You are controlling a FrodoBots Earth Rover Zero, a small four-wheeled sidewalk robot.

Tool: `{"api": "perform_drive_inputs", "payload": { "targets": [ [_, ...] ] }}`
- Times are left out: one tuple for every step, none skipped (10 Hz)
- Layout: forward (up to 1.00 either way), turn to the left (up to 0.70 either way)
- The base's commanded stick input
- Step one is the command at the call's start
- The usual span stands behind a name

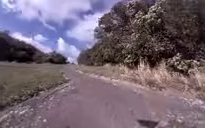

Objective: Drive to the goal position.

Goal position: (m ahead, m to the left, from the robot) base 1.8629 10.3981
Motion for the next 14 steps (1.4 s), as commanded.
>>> {"api": "perform_drive_inputs", "payload": {
  "targets": [
    [1.0, 0.06],
    [1.0, 0.07],
    [1.0, 0.14],
    [1.0, 0.18],
    [1.0, 0.2],
    [1.0, 0.2],
    [1.0, 0.2],
    [1.0, 0.2],
    [1.0, 0.2],
    [1.0, 0.2],
    [1.0, 0.2],
    [1.0, 0.25],
    [1.0, 0.28],
    [1.0, 0.27]
  ]
}}
